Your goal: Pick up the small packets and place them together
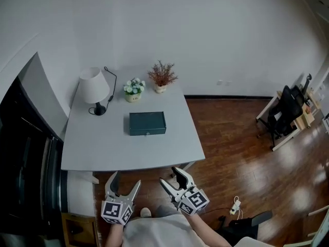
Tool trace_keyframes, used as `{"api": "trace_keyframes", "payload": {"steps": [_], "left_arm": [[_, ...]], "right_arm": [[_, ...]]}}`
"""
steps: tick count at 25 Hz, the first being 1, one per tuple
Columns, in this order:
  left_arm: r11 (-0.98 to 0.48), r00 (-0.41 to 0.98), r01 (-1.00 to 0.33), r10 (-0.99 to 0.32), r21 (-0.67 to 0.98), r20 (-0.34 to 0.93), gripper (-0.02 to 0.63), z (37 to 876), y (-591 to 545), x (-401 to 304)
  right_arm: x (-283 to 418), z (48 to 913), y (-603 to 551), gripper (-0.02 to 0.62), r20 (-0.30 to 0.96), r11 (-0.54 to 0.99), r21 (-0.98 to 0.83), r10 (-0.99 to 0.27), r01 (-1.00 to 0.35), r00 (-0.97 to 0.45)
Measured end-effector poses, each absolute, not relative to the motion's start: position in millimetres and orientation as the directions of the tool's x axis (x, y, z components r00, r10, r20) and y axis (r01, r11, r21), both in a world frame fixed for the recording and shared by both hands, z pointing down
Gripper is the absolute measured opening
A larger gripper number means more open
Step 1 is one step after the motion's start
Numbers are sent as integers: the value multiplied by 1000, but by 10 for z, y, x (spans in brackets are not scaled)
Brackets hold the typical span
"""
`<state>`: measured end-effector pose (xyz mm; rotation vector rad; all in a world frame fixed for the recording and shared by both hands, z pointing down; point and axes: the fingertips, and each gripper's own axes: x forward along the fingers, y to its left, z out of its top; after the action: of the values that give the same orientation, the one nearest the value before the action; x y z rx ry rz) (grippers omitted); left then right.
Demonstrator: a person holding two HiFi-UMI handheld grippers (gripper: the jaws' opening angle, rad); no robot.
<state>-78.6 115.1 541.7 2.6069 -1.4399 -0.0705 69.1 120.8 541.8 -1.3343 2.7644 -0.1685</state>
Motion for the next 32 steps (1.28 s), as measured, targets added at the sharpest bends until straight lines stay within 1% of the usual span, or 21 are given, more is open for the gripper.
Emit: {"api": "trace_keyframes", "payload": {"steps": [5, 8, 12, 18, 26, 29, 32], "left_arm": [[-550, 569, -814, -820, 186, 63, 344, 5508, 789, -688], [-541, 557, -824, -828, 172, 61, 344, 5538, 500, -680], [-493, 511, -851, -857, 182, 63, 344, 5577, 22, -660], [-492, 504, -859, -861, 141, 69, 344, 5462, -665, -466], [-419, 431, -899, -899, 127, 83, 344, 5507, -1239, -381], [-427, 438, -896, -895, 124, 86, 344, 5525, -1369, -353], [-438, 452, -888, -887, 139, 95, 344, 5595, -1464, -348]], "right_arm": [[775, 5507, 864, 281, 11, 592, -143, -800, -793, -599], [825, 5575, 545, 279, 13, 593, -152, -799, -791, -602], [893, 5654, 58, 279, 21, 612, -174, -781, -772, -624], [911, 5746, -677, 279, 38, 663, -226, -726, -714, -686], [877, 6309, -1196, 279, 187, 725, -317, -584, -611, -790], [842, 6567, -1343, 278, 261, 708, -351, -555, -613, -790], [801, 6883, -1402, 279, 361, 664, -400, -520, -632, -774]]}}
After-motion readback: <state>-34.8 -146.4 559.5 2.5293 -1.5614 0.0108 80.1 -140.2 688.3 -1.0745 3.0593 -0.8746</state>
